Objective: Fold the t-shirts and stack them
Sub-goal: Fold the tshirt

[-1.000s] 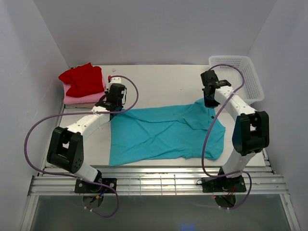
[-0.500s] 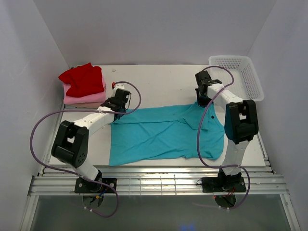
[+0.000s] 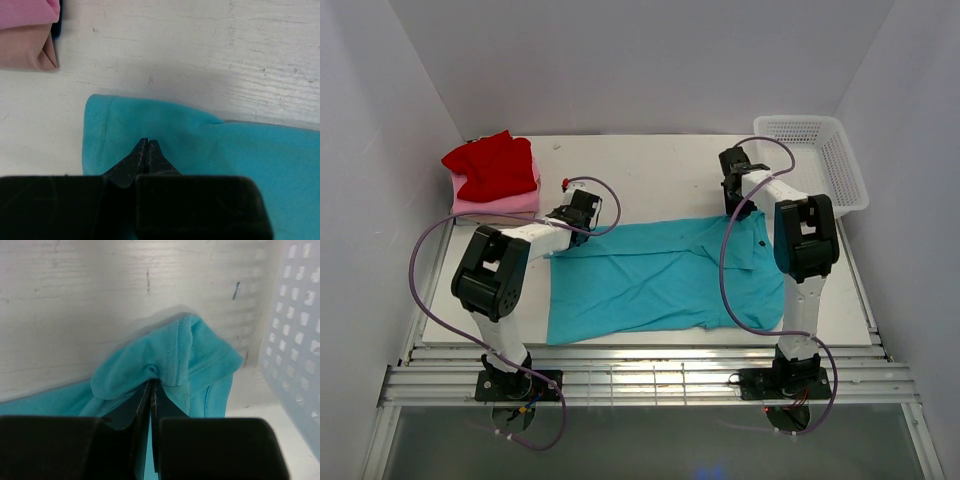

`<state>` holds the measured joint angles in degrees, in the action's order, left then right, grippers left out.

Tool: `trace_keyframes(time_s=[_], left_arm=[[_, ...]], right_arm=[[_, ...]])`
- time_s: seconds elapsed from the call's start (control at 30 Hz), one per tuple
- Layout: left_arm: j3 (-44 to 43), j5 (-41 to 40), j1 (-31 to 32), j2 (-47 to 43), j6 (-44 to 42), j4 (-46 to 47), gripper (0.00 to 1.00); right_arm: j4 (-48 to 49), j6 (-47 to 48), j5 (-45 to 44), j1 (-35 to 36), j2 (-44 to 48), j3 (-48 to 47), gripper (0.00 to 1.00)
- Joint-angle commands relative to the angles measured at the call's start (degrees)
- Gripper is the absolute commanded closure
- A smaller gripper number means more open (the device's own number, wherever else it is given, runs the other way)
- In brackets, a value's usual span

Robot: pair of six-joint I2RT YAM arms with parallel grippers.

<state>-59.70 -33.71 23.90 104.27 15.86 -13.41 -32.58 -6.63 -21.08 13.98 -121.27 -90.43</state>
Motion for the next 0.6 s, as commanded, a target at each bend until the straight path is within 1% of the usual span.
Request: trace_keyframes(time_s=[0.0, 0.2, 0.4, 0.47, 0.5, 0.57], left_arm=[[0.1, -1.2, 0.0, -2.8, 1.0, 2.1, 0.99], [0.6, -2.0, -0.1, -2.0, 1.0, 2.2, 0.99], [2.0, -1.6, -1.7, -1.3, 3.5, 2.2, 1.00], [2.7, 0.2, -2.8, -1.5, 4.0, 3.2, 1.00], [2.7, 0.8, -3.1, -1.4, 3.9, 3.6, 1.00], [1.8, 1.8, -3.5, -0.4, 3.5, 4.9, 1.00]], right_arm=[[-1.8, -1.0, -5.0, -1.3, -1.9, -2.6, 0.92], [-4.9, -2.6, -10.2, -3.2, -4.0, -4.0, 0.92], [-7.0, -3.6, -13.2, -4.9, -4.0, -3.1, 0.92], [-7.0, -3.6, -11.9, -5.4, -4.2, -3.3, 0.92], [-6.9, -3.3, -9.5, -5.3, -4.8, -4.2, 0.92], [-7.1, -3.2, -7.7, -5.3, -5.8, -5.7, 0.92]])
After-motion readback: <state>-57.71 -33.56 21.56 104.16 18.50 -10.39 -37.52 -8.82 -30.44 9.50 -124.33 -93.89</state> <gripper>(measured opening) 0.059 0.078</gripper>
